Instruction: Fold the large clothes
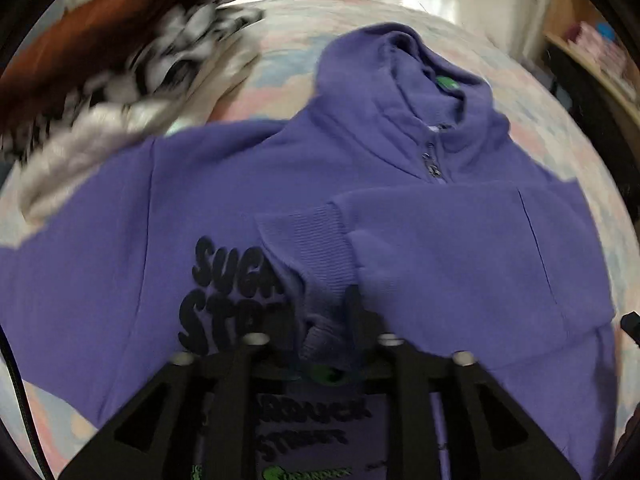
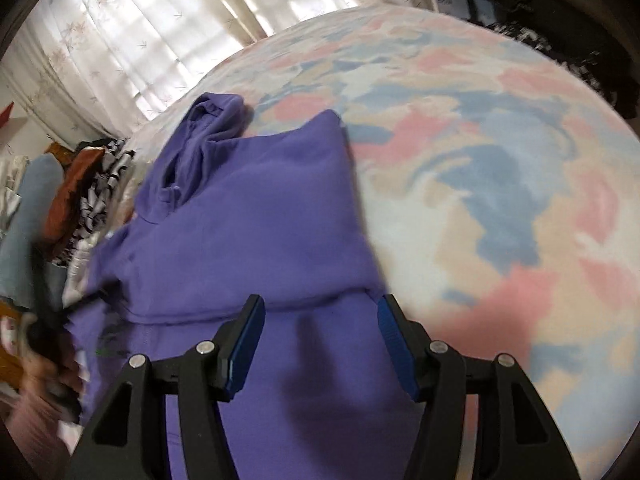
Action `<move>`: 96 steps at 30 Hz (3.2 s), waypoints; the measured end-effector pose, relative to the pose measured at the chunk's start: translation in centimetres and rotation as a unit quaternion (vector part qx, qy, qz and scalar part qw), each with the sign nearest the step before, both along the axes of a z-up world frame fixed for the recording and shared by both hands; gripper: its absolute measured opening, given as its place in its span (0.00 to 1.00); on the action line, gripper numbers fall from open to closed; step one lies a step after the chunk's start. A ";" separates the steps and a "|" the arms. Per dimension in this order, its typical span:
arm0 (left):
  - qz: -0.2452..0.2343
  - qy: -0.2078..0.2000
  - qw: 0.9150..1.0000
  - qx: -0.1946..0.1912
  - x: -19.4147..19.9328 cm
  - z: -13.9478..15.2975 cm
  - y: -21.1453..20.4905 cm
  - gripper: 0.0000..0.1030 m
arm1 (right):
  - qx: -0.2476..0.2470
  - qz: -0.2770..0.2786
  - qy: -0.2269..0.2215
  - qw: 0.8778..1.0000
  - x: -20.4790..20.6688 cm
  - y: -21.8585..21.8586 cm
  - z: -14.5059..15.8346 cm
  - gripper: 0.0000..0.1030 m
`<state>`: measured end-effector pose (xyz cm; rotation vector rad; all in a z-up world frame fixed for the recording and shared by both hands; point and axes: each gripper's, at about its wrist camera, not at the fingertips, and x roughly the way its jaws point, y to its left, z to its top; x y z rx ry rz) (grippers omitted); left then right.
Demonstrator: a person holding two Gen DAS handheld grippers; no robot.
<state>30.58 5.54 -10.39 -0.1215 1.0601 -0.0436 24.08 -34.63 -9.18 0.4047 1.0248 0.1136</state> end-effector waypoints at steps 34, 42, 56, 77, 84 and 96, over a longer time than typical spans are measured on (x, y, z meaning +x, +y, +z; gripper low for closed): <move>0.016 -0.014 0.999 -0.028 2.6 -0.7 2.0 0.50 | 0.056 -0.021 0.040 0.997 11.8 -2.3 -2.8 0.48; 0.021 -0.019 0.999 -0.023 -0.7 -1.8 3.5 0.13 | 0.004 0.048 0.045 0.998 5.1 -1.5 -3.4 0.46; 0.034 -0.036 0.999 0.015 -4.2 1.3 4.8 0.12 | -0.064 0.003 0.016 0.998 2.5 -0.9 -0.2 0.32; 0.024 -0.044 0.999 -0.020 3.8 -2.1 -3.5 0.13 | -0.113 0.029 -0.045 0.992 13.2 10.2 -3.2 0.30; 0.019 -0.037 0.998 -0.046 3.9 -1.6 -1.7 0.08 | -0.101 -0.036 -0.038 0.994 12.7 0.9 -2.7 0.00; -0.007 -0.052 0.998 -0.031 -2.2 1.4 -6.3 0.46 | -0.030 0.034 -0.047 0.998 4.9 6.9 1.0 0.44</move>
